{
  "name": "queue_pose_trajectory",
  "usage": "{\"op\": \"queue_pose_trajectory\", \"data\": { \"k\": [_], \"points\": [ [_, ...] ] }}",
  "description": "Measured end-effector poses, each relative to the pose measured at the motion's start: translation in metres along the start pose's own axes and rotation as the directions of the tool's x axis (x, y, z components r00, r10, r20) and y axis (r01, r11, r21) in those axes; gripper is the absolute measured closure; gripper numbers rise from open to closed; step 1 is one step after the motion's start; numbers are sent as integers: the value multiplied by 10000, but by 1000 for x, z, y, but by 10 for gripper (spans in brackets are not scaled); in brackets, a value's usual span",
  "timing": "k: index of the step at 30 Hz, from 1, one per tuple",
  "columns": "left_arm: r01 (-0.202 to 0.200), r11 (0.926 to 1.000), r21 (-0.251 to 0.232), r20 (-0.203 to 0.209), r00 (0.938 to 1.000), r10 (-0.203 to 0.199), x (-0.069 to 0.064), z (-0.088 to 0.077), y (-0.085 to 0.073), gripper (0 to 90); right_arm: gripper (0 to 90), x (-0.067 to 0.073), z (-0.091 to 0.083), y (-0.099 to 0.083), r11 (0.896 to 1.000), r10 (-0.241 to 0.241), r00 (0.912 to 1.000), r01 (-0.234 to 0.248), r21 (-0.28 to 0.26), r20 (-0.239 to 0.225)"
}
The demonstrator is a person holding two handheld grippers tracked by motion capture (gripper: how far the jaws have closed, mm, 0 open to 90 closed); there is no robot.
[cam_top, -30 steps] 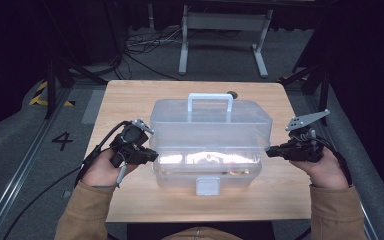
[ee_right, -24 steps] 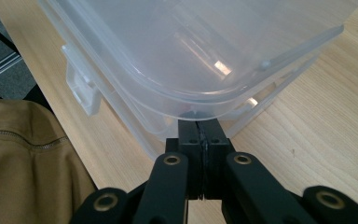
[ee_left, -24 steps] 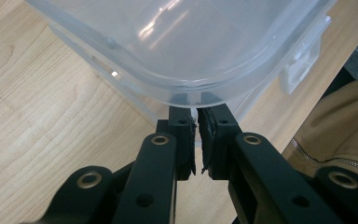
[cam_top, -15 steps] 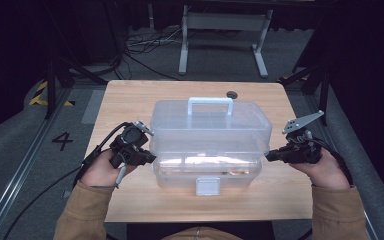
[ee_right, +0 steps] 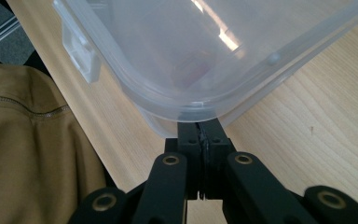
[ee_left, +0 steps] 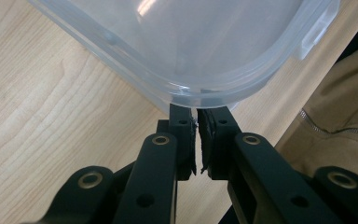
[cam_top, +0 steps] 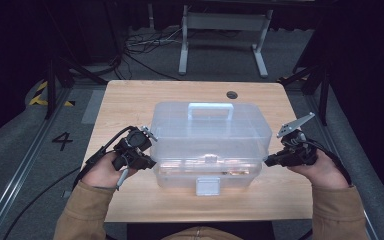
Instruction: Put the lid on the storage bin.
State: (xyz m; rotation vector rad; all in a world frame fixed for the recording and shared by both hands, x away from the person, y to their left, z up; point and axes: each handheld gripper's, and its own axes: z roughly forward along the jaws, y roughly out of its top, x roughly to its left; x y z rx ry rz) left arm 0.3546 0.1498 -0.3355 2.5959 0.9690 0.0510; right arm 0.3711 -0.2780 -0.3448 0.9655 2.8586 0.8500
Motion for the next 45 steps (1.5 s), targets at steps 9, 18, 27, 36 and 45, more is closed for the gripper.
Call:
{"op": "queue_pose_trajectory", "data": {
  "k": [9, 18, 27, 36, 45],
  "points": [
    [-86, 9995, 291, 95, 9999, 83, 0, 5, 0, 837, 885, -1, 6, 0, 9994, 26, 9999, -21, 353, -138],
    [-143, 9977, 664, 99, 9999, 137, -1, 10, 1, 836, 883, -1, 13, 0, 9972, 33, 9997, -16, 746, -232],
    [-240, 9959, 874, 123, 9997, 230, -2, 14, 1, 835, 880, -2, 18, 0, 9948, 46, 9995, -14, 1015, -313],
    [-309, 9933, 1109, 141, 9995, 295, -3, 17, 2, 835, 879, -3, 22, 0, 9926, 44, 9994, -1, 1213, -354],
    [-455, 9903, 1310, 142, 9989, 440, -3, 19, 2, 834, 878, -3, 26, 0, 9896, 30, 9995, 16, 1440, -323]
  ]
}}
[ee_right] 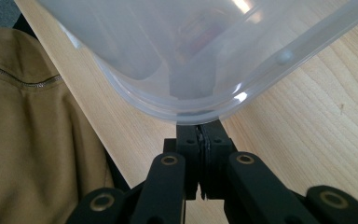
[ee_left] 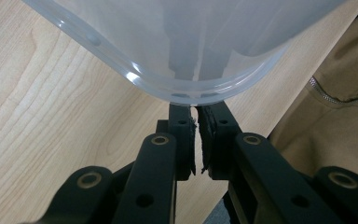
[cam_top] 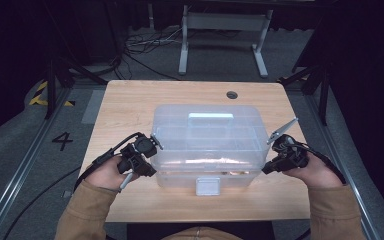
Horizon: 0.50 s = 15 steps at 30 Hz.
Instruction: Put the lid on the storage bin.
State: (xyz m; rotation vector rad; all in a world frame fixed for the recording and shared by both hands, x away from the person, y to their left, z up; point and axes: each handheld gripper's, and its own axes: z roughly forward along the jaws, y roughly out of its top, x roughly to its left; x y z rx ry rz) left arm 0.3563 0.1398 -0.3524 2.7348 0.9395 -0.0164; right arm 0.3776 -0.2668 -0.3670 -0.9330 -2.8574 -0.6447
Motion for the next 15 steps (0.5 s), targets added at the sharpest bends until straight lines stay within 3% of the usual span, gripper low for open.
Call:
{"op": "queue_pose_trajectory", "data": {
  "k": [3, 12, 15],
  "points": [
    [29, 10000, 7, 62, 10000, -29, 0, 0, 0, 834, 879, 0, 0, 0, 10000, 19, 10000, -19, 20, -10],
    [39, 9978, 659, 464, 9989, -70, 5, 7, -5, 805, 831, -2, 3, -4, 9987, 149, 9993, -132, 501, -333],
    [49, 9983, 575, 509, 9987, -78, 5, 6, -5, 797, 823, -2, 3, -4, 9986, 115, 9993, -96, 516, -359]
  ]
}}
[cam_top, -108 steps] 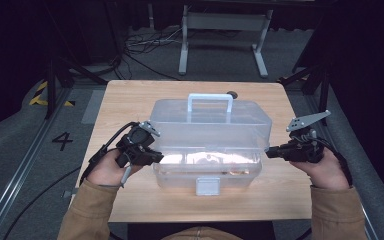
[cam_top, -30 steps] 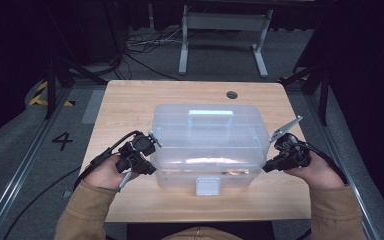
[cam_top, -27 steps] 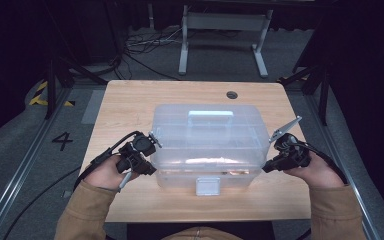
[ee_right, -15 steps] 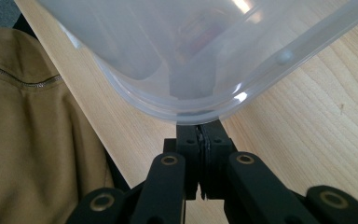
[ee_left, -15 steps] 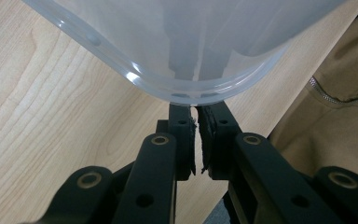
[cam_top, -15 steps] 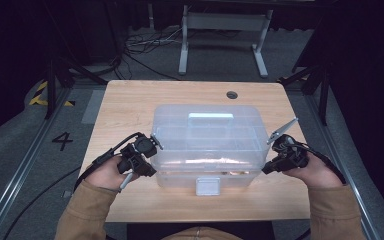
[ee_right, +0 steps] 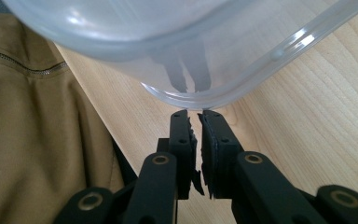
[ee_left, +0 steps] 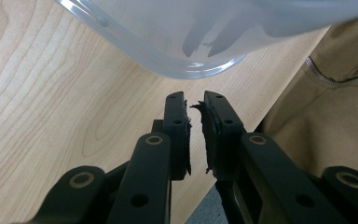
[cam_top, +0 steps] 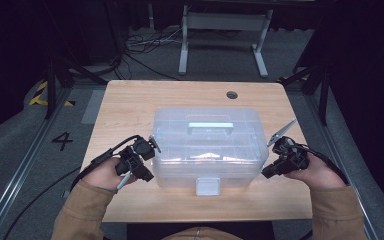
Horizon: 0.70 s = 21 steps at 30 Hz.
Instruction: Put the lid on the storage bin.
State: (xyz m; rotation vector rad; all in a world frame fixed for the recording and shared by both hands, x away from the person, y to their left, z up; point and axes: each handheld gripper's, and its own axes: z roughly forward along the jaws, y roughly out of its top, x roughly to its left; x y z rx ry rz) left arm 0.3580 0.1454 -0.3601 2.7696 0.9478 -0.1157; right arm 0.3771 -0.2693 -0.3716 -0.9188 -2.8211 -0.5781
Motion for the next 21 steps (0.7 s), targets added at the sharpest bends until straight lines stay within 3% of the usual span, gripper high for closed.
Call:
{"op": "queue_pose_trajectory", "data": {
  "k": [8, 13, 14, 15, 17, 21],
  "points": [
    [189, 9986, -488, -42, 9998, -191, 3, -6, -2, 719, 757, -3, -4, -3, 9998, 111, 9999, -111, -145, 24],
    [628, 9916, -1133, 88, 9980, -623, 10, -13, -10, 684, 651, -6, -13, -6, 9984, 160, 9998, -153, -542, 133],
    [838, 9860, -1440, 109, 9965, -831, 12, -17, -13, 667, 628, -8, -18, -7, 9971, 199, 9997, -187, -738, 166],
    [838, 9860, -1440, 109, 9965, -831, 12, -17, -13, 666, 628, -8, -18, -7, 9971, 199, 9997, -187, -738, 166],
    [1184, 9735, -1959, 128, 9929, -1182, 15, -22, -20, 653, 612, -10, -23, -8, 9945, 212, 9994, -182, -1027, 276],
    [1444, 9551, -2587, -17, 9887, -1499, 21, -29, -28, 638, 589, -15, -32, -9, 9866, 409, 9983, -336, -1596, 423]
  ]
}}
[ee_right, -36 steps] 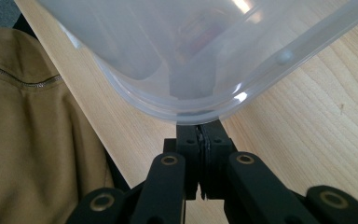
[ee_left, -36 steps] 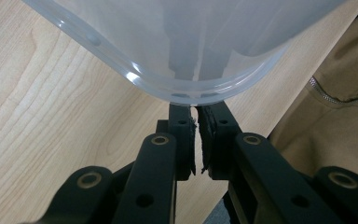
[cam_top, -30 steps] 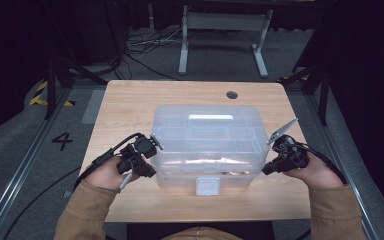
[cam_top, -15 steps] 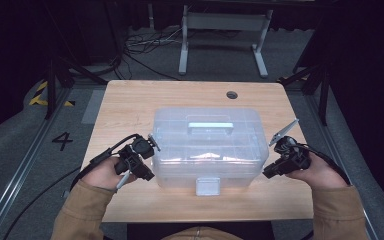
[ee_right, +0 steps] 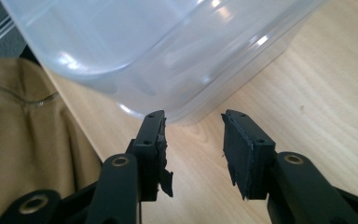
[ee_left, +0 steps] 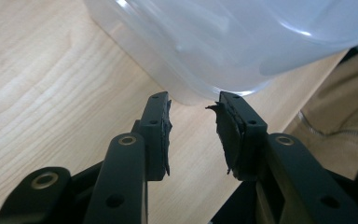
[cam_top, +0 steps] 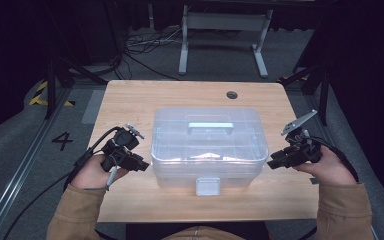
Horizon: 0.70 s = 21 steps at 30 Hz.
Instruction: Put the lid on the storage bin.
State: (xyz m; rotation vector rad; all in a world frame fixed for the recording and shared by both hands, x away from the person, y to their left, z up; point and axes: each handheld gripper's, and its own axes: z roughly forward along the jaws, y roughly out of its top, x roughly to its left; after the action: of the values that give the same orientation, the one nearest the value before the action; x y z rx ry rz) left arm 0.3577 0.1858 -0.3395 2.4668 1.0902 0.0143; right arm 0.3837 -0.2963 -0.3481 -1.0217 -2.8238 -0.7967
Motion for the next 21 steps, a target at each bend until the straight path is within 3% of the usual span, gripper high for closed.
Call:
{"op": "queue_pose_trajectory", "data": {
  "k": [5, 11, 17, 21],
  "points": [
    [481, 9954, -831, -182, 9986, -498, 8, -8, -7, 622, 579, -9, -7, 0, 9978, 258, 9994, -243, -620, 238],
    [804, 9864, -1435, -511, 9948, -885, 16, -10, -13, 608, 552, -19, -11, -1, 9893, 569, 9973, -500, -1368, 472],
    [1253, 9683, -2159, -732, 9869, -1441, 28, -9, -19, 590, 501, -36, -16, -8, 9642, 1151, 9884, -873, -2504, 987],
    [1507, 9570, -2479, -745, 9819, -1739, 38, -4, -21, 584, 488, -49, -16, -15, 9469, 1683, 9803, -1317, -2932, 1035]
  ]
}}
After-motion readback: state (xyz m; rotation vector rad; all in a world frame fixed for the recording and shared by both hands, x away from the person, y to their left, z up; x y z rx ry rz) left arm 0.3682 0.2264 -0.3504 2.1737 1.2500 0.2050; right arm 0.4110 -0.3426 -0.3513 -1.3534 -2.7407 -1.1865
